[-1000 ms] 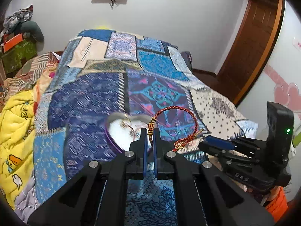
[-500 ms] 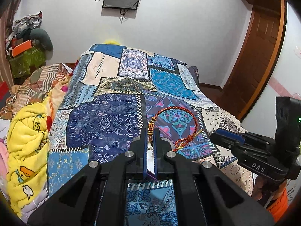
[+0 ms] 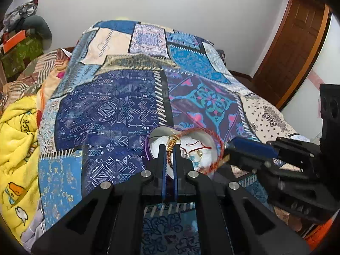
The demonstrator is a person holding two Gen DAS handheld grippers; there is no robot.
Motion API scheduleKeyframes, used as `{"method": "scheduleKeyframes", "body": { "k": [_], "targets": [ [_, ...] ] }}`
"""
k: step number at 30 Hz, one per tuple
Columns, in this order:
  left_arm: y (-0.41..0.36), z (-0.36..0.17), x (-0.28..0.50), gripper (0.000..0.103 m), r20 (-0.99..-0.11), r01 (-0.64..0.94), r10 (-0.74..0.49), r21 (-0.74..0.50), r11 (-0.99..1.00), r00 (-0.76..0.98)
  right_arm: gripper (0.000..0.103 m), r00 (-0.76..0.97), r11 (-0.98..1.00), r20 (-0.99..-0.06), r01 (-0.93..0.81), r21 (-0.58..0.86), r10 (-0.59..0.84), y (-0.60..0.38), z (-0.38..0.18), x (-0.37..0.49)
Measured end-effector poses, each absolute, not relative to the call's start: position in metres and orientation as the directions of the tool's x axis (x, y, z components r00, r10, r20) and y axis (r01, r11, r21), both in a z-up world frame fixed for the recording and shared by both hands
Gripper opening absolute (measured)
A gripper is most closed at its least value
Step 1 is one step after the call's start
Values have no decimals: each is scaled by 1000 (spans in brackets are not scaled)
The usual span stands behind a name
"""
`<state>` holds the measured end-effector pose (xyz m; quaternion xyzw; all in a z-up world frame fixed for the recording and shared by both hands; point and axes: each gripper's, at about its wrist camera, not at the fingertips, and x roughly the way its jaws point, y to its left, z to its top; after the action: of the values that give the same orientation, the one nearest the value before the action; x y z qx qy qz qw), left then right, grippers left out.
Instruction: Organize jewelry
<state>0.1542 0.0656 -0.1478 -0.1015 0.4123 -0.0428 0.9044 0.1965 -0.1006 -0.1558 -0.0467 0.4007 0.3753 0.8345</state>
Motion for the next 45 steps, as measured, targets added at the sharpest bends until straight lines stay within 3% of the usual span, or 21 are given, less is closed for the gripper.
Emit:
{"method": "scheduleKeyframes", "body": {
  "k": [19,24,29,38,45],
  "targets": [
    [77,-144,152,4,-729,-13,-161,-226,974,665,20,362,708,-753,-681,189,550,-84,-172,196],
    [77,-140,147,8,-728,-23,-145,-216,976,670,21,373,720,-751,-667,192,546,-93,-166,198],
    [71,-133,141,22,-719,-11,-147,-211,977,680,27,428,759,-737,-628,173,522,-123,-157,198],
    [22,-131,134,22,-720,122,-244,-218,968,650,30,495,854,-771,-506,120,401,-185,-161,205],
    [-30,-146,144,22,-752,226,-289,-190,956,592,30,500,875,-776,-466,134,385,-209,-165,203]
  ]
}}
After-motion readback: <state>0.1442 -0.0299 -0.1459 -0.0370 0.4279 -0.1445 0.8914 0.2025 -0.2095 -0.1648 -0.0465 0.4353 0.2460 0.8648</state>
